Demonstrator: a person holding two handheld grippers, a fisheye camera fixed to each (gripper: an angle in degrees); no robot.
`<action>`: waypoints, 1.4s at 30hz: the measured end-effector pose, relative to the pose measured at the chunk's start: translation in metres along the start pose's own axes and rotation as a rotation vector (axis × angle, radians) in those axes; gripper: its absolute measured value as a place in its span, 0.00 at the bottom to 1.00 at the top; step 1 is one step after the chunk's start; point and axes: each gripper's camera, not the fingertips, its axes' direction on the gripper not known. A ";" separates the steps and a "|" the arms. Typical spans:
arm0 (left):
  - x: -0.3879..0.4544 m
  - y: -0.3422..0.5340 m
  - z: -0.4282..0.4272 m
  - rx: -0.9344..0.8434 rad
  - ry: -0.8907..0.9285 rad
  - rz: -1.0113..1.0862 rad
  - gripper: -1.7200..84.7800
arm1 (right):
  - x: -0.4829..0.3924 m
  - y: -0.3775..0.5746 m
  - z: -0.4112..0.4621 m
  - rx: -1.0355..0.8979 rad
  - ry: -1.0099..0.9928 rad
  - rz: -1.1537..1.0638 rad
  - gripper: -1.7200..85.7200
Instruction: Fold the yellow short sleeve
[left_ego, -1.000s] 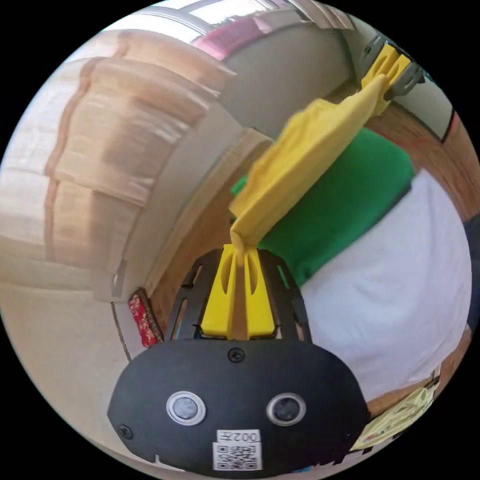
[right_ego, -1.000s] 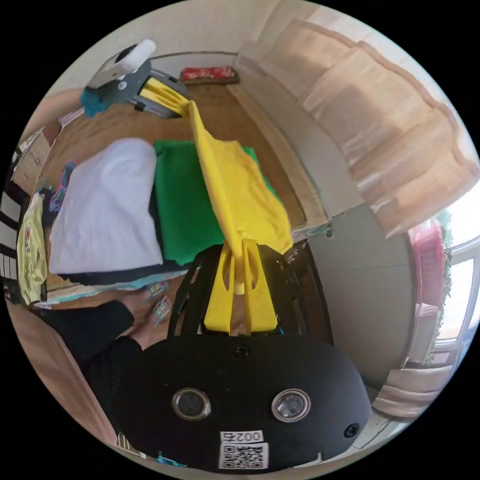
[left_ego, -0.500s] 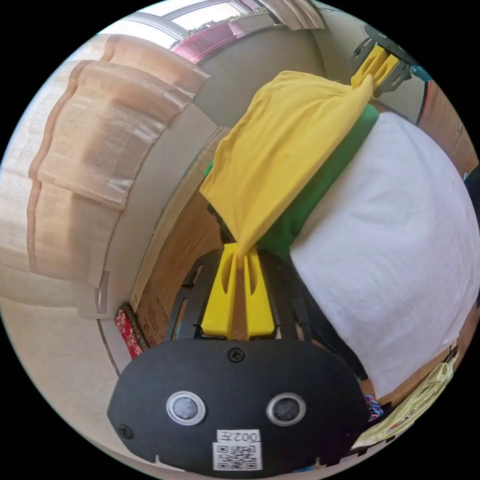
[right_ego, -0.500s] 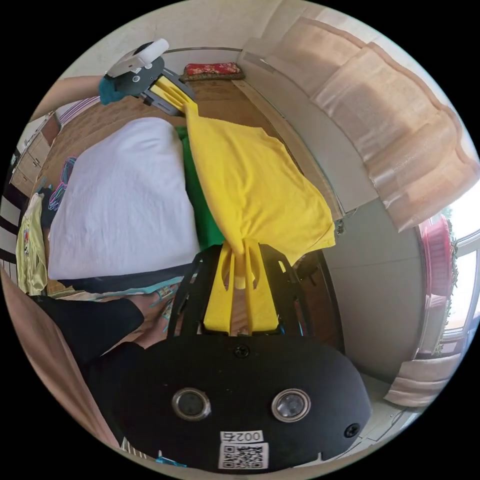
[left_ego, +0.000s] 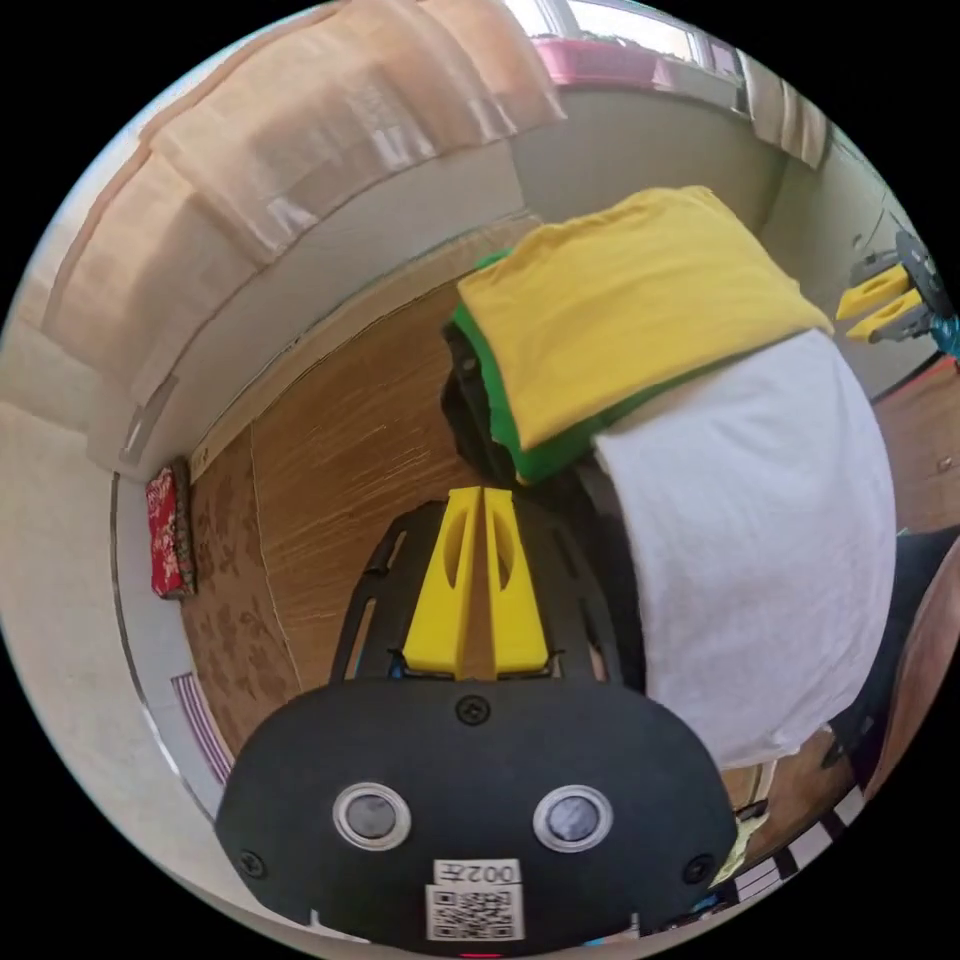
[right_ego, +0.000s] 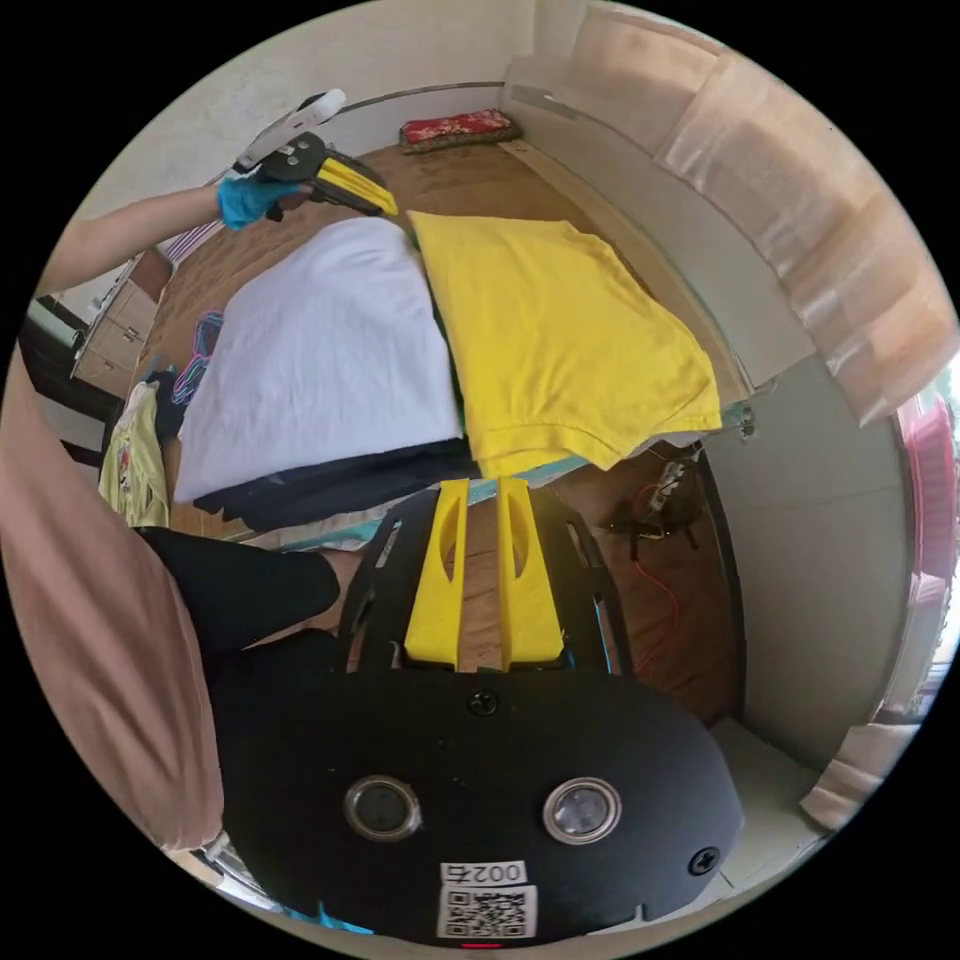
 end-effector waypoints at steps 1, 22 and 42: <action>-0.001 -0.002 -0.011 0.033 0.022 -0.012 0.01 | 0.001 0.003 -0.001 0.026 0.010 0.022 0.09; 0.070 0.021 -0.070 -0.006 0.016 -0.183 0.01 | -0.091 0.060 0.086 0.127 -0.015 -0.065 0.03; 0.201 0.315 -0.277 0.101 -0.109 -0.934 0.01 | -0.312 0.178 0.110 0.280 -0.042 -0.159 0.03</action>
